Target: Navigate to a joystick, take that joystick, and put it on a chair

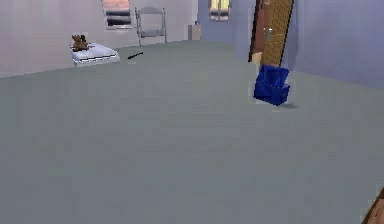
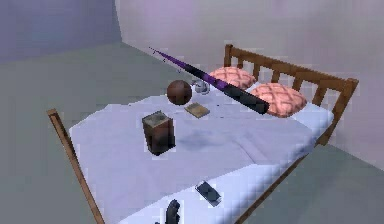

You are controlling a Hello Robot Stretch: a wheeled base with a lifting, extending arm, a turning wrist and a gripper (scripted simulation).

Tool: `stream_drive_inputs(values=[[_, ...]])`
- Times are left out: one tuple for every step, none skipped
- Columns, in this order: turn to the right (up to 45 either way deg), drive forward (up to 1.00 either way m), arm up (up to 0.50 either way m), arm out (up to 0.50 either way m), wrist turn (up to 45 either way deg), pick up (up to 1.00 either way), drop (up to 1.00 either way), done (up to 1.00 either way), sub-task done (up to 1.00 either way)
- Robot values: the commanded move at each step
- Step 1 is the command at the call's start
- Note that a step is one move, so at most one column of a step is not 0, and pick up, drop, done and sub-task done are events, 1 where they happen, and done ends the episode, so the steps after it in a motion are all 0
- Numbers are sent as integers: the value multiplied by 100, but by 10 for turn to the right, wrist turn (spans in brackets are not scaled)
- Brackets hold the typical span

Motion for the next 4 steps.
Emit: stream_drive_inputs(values=[[0, 0, 10, 0, 0, 0, 0, 0, 0], [0, 0, 50, 0, 0, 0, 0, 0, 0], [0, 0, 6, 0, 0, 0, 0, 0, 0], [0, 0, 0, 0, -450, 0, 0, 0, 0]])
